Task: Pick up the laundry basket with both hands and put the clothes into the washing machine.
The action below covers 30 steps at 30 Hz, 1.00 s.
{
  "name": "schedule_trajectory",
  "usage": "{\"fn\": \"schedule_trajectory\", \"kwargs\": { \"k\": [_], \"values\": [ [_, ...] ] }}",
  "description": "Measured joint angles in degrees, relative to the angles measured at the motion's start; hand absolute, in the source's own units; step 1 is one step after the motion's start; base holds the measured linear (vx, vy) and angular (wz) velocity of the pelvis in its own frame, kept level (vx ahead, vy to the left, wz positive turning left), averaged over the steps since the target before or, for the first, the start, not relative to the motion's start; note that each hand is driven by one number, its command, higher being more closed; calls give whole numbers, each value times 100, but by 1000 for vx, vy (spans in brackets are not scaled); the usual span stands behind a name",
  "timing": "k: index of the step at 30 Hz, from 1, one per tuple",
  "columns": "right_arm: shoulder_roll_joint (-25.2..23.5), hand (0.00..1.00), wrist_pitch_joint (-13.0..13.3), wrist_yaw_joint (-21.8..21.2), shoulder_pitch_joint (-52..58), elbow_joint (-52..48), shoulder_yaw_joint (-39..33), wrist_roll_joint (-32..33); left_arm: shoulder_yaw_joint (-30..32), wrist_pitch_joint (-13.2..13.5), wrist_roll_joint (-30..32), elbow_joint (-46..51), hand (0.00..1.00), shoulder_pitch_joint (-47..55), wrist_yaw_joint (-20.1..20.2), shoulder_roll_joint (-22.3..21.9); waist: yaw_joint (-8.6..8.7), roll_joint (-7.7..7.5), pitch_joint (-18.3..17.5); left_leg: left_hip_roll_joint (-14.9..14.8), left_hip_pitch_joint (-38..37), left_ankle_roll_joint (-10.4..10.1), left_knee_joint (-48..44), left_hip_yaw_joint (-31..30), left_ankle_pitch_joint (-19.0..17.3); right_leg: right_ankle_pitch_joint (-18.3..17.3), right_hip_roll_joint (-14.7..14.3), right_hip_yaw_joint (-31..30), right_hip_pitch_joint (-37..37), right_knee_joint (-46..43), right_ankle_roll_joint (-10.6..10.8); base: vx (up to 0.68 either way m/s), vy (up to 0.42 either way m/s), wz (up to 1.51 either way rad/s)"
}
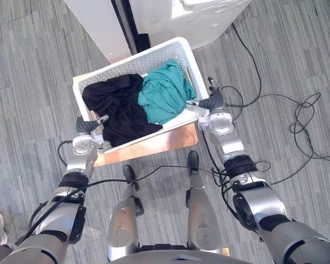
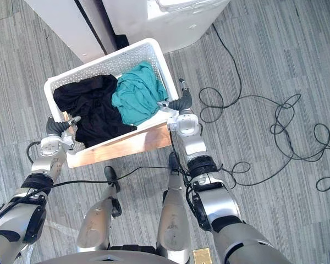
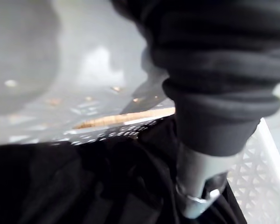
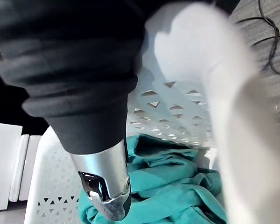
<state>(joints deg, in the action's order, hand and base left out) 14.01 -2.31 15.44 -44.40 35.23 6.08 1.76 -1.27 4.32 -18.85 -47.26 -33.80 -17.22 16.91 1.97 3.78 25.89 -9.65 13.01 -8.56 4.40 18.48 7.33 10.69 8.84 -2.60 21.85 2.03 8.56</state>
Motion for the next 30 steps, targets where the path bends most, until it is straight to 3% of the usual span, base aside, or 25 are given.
{"fn": "schedule_trajectory", "kwargs": {
  "k": [4,5,6,7,14,30],
  "values": [
    [-3,0,-4,-1,-192,239,4,-223,-1,0,-5,-88,0,-90,-8,-13,-4,-1,-1,0,31,3,4,-17,39,10,2,4,34,-19,27,-8,0,1],
    [3,0,-4,-1,-220,251,3,-223,-1,0,-6,-87,100,-115,-14,-10,-1,-1,-1,0,61,5,6,-39,61,9,3,14,60,-37,30,-33,2,6],
    [5,0,-4,-1,-233,264,2,-234,-1,0,-9,-87,100,-129,-15,-9,0,-1,-5,0,83,4,6,-54,72,8,4,24,77,-46,31,-35,4,9],
    [8,100,-4,-2,-291,332,3,-341,-1,0,-16,-87,100,-155,-22,-5,8,-2,-6,0,111,3,16,-81,93,8,6,38,94,-63,33,-35,5,10],
    [65,100,-45,-17,-429,433,79,-886,-16,-6,-134,-129,100,-268,-258,-16,31,-2,-14,-1,206,1,42,-140,163,19,14,76,186,-116,52,-20,5,4],
    [57,100,-170,-14,-167,463,281,-870,-318,-206,-53,-132,100,-120,-339,10,76,-106,-214,-2,194,-4,9,-138,173,44,13,73,173,-111,44,0,0,0]
  ]
}}
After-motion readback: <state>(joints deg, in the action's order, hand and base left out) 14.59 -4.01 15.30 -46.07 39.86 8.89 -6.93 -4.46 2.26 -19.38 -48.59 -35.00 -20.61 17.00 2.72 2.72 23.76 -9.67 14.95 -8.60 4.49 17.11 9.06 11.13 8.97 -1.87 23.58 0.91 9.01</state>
